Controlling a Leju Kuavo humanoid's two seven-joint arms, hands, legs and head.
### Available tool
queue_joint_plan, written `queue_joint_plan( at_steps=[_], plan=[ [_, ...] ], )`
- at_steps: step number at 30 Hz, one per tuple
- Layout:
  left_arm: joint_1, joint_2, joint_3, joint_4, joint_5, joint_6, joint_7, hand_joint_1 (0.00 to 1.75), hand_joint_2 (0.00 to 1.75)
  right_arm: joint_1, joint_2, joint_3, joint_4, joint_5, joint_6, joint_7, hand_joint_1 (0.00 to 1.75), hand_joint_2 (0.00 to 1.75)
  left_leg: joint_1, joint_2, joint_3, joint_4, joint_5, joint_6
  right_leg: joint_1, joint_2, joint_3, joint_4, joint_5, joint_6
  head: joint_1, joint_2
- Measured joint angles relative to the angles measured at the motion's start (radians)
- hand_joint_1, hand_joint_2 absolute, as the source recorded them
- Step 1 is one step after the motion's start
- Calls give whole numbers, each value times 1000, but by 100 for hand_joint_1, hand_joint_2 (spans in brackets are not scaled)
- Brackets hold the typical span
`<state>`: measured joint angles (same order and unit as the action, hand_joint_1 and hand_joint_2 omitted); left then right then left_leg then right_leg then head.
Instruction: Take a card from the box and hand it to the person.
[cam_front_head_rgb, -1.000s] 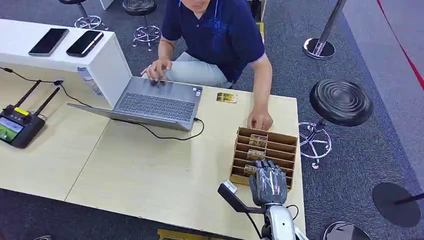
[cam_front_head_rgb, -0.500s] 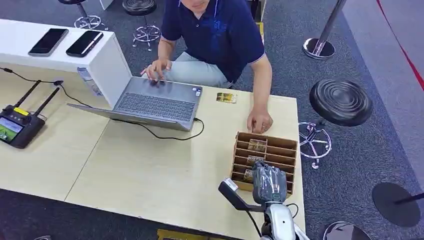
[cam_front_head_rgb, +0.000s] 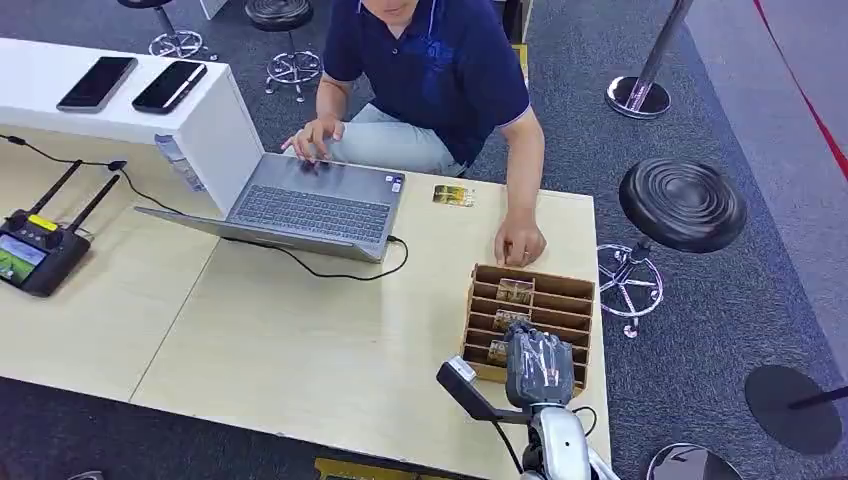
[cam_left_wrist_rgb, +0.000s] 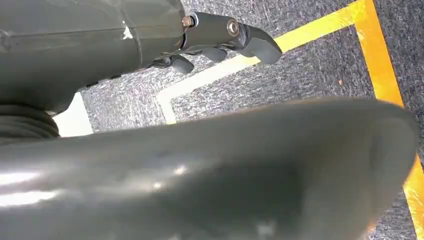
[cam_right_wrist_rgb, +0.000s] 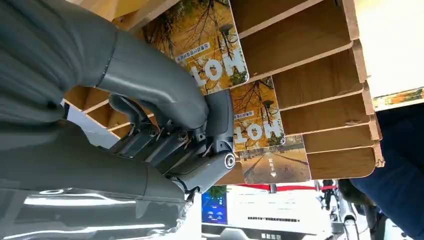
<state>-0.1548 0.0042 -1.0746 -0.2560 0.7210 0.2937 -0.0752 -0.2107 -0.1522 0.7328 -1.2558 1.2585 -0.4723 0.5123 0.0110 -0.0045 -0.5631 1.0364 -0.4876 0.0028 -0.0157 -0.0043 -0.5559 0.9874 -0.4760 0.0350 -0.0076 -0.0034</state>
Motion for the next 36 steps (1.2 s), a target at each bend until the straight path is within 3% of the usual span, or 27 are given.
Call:
queue_joint_plan(
  at_steps=[7, 21, 22, 25, 26, 27, 36],
  plan=[
    [0, 0, -1, 0, -5, 19, -19, 0, 0, 0, 0, 0, 5, -3, -10, -1, 155, 175, 0, 0, 0, 0, 0, 0, 0, 0, 0, 0, 0, 0, 0, 0],
    [0, 0, 0, 0, 0, 27, -5, 0, 0, 0, 0, 0, 8, -16, -26, -2, 155, 175, 0, 0, 0, 0, 0, 0, 0, 0, 0, 0, 0, 0, 0, 0],
    [0, 0, 0, 0, 0, 27, -4, 0, 175, 0, 0, 0, 8, -17, -27, -2, 79, 175, 0, 0, 0, 0, 0, 0, 0, 0, 0, 0, 0, 0, 0, 0],
    [0, 0, 0, 0, -3, 26, -2, 0, 175, 1, 0, 0, 8, -18, -29, -2, 38, 175, 0, 0, 0, 0, 0, 0, 0, 0, 0, 0, 0, 0, 0, 0],
    [0, 0, 0, 0, -5, 26, -2, 0, 175, 1, 0, 0, 8, -19, -29, -1, 37, 175, 0, 0, 0, 0, 0, 0, 0, 0, 0, 0, 0, 0, 0, 0],
    [0, 0, -1, 0, -8, 28, -2, 0, 0, 1, 0, 0, 8, -20, -30, -1, 37, 175, 0, 0, 0, 0, 0, 0, 0, 0, 0, 0, 0, 0, 0, 0],
    [0, 0, 0, 0, -16, 48, 0, 0, 0, 0, 0, 0, 8, -35, -50, -3, 37, 175, 0, 0, 1, 0, 0, 0, 0, 0, 0, 0, 0, 0, 0, 0]
  ],
)
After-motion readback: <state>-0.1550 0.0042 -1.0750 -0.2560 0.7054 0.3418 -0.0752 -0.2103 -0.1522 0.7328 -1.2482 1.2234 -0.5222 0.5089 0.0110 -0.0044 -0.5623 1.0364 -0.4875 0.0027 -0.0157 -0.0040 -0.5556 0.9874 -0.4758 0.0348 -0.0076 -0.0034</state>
